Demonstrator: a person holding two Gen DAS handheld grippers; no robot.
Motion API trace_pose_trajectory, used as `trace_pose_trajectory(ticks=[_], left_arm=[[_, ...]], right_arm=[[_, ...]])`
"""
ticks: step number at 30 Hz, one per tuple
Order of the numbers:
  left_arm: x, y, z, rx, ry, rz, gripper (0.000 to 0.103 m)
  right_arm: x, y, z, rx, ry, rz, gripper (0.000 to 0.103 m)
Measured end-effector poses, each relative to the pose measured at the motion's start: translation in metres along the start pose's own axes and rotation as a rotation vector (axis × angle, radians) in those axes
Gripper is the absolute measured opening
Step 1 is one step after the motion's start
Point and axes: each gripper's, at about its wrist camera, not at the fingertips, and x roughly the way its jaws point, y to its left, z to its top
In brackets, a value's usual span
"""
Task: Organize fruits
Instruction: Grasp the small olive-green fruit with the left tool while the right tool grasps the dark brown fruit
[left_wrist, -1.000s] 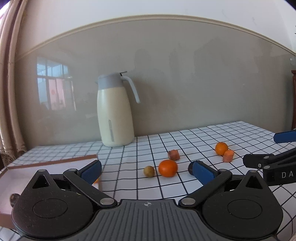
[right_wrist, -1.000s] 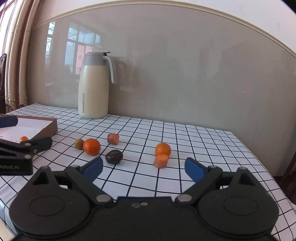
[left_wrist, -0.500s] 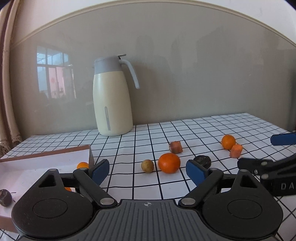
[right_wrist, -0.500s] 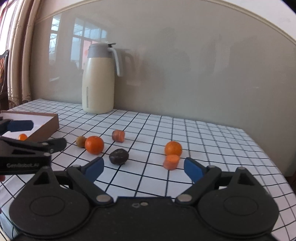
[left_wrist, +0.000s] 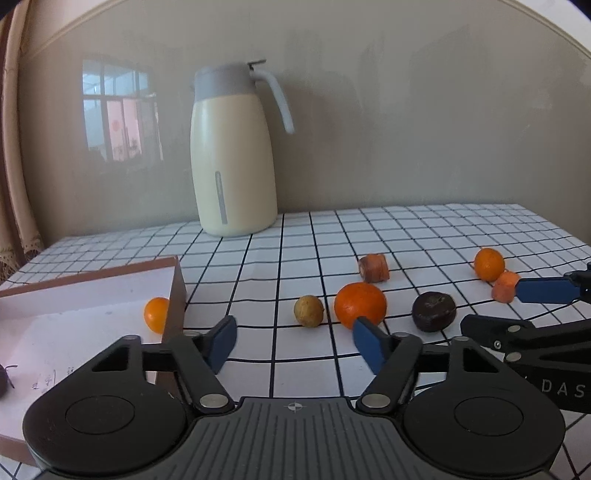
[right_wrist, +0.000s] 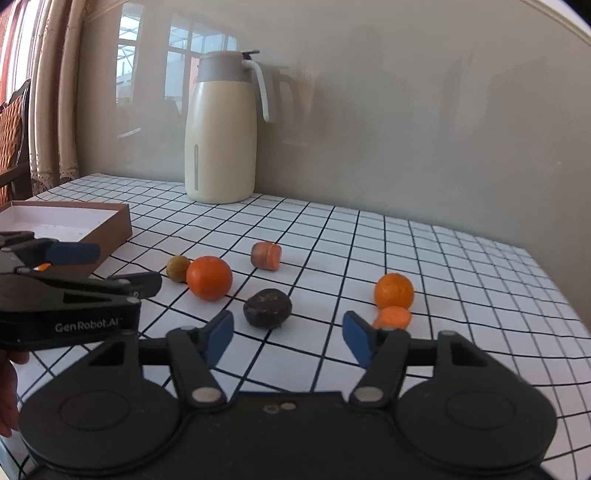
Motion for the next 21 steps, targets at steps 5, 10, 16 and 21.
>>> trace_pose_trajectory(ticks=[5,10,16,21], left_arm=[[0.017,0.002,0.002,-0.014,0.044,-0.006,0.061],[0.028,-0.003,0.005,-0.022,0.066,-0.009,0.061],[0.039,-0.006,0.009,-0.034,0.080,-0.006,0.061],[0.048,-0.004,0.011,-0.059,0.102,-0.009,0.061]], right_arm=[[0.013,0.002,0.003,-0.012,0.023,0.020,0.046],[0.025,0.004,0.006,-0.014,0.043,0.035,0.043],[0.039,0.004,0.009,-0.015,0.071,0.048,0.040],[0.050,0.005,0.011,-0.014,0.089,0.045,0.037]])
